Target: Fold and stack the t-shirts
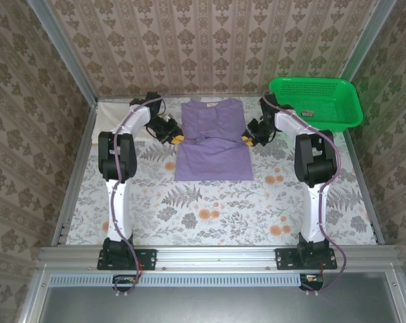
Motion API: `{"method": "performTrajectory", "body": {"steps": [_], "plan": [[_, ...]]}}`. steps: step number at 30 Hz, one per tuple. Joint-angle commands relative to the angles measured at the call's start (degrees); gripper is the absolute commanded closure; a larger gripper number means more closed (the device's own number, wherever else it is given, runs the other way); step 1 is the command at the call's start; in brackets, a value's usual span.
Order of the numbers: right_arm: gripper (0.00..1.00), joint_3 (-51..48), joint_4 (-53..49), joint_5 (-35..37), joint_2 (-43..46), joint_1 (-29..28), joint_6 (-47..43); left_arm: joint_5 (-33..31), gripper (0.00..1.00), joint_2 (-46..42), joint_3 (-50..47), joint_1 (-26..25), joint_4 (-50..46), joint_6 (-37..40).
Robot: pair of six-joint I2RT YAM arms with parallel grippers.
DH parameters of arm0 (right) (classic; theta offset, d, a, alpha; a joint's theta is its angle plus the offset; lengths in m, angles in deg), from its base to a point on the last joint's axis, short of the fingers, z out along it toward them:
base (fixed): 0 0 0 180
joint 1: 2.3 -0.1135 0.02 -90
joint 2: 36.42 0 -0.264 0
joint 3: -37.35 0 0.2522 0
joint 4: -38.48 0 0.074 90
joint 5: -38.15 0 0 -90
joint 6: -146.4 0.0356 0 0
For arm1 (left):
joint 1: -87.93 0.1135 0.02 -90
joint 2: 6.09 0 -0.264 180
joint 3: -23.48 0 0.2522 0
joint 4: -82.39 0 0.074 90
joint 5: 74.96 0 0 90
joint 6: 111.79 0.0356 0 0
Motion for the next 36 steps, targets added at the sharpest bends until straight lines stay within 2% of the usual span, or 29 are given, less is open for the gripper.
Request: {"method": "performTrajectory", "body": {"steps": [1,3,6,9,11,15,20,24,29,36], "plan": [[0.61,0.23,-1.43,0.03,0.12,1.41,3.82,0.62,0.79,1.65,3.28,1.31,-0.23,-1.86],[0.55,-1.75,0.64,0.78,2.44,2.15,4.71,-0.40,0.78,0.58,4.27,1.66,-0.67,-1.82],[0.54,-4.58,1.58,2.13,6.61,3.37,4.22,-5.96,0.68,-4.22,3.43,1.95,-0.82,-1.60],[0.52,-9.69,3.01,3.61,12.33,3.77,1.75,-14.59,0.51,-13.55,-4.11,1.89,1.76,-2.06],[0.59,-14.22,5.11,2.79,16.39,3.16,-0.05,-16.68,0.49,-20.28,-12.11,1.32,6.29,-3.43],[0.77,-24.50,13.20,-0.71,23.92,-1.80,-1.43,-11.13,0.58,-26.72,-22.42,-2.24,12.64,-2.65],[0.93,-33.54,19.82,-1.28,24.55,-7.38,1.67,-4.39,0.67,-23.64,-26.43,-8.75,12.93,1.39],[0.94,-35.84,21.97,-0.31,20.95,-9.61,2.15,-7.78,0.69,-20.06,-28.36,-12.50,12.35,5.14],[0.94,-37.37,21.59,0.13,17.40,-11.07,0.97,-14.60,0.72,-18.38,-35.98,-12.74,12.49,9.52],[0.93,-48.31,19.55,0.91,23.38,-13.56,-0.40,-14.90,0.72,-27.41,-52.56,-12.93,13.60,10.44]]}}
